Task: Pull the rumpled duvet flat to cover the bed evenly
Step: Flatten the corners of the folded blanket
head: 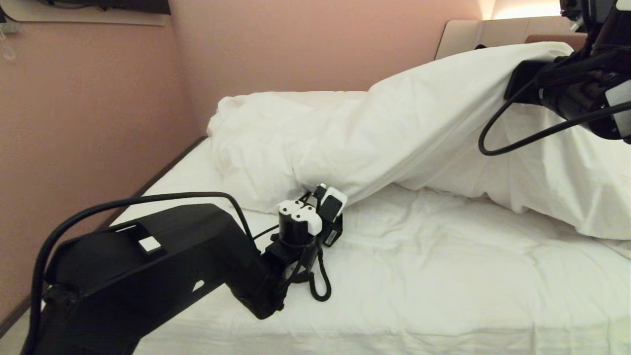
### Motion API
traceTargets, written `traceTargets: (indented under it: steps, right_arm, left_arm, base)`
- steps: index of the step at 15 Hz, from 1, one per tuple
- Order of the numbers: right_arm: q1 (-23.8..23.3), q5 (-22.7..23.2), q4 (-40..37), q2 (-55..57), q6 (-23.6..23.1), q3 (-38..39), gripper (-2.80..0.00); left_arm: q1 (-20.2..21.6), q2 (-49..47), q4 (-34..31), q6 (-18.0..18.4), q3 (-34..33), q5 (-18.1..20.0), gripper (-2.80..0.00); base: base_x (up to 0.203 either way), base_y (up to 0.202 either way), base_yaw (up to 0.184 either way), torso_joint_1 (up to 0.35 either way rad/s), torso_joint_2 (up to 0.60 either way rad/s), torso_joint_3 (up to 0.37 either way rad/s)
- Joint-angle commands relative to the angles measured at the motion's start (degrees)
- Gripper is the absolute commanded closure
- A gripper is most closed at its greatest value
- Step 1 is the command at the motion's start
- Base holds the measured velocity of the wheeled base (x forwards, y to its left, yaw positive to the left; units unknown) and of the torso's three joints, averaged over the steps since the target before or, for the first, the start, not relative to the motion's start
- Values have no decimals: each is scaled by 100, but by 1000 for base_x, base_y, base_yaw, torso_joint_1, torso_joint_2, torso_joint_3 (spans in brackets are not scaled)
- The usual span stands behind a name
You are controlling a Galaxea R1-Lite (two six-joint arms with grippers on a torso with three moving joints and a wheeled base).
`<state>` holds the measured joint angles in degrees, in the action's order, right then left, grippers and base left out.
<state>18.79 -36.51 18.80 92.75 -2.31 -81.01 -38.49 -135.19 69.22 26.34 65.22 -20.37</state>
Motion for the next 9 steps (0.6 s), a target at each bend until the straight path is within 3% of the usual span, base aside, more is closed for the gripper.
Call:
traceTargets:
  steps: [1, 9]
  right_arm:
    - [2, -22, -25, -46, 3, -12, 0]
    - [11, -27, -140, -307, 14, -12, 0]
  left_arm:
    - [166, -392, -111, 17, 598, -57, -280]
    - [1260, -567, -795, 29, 2179, -254, -280]
  base:
    - [0, 0, 0, 0, 0, 0]
    - [0, 0, 0, 0, 0, 0]
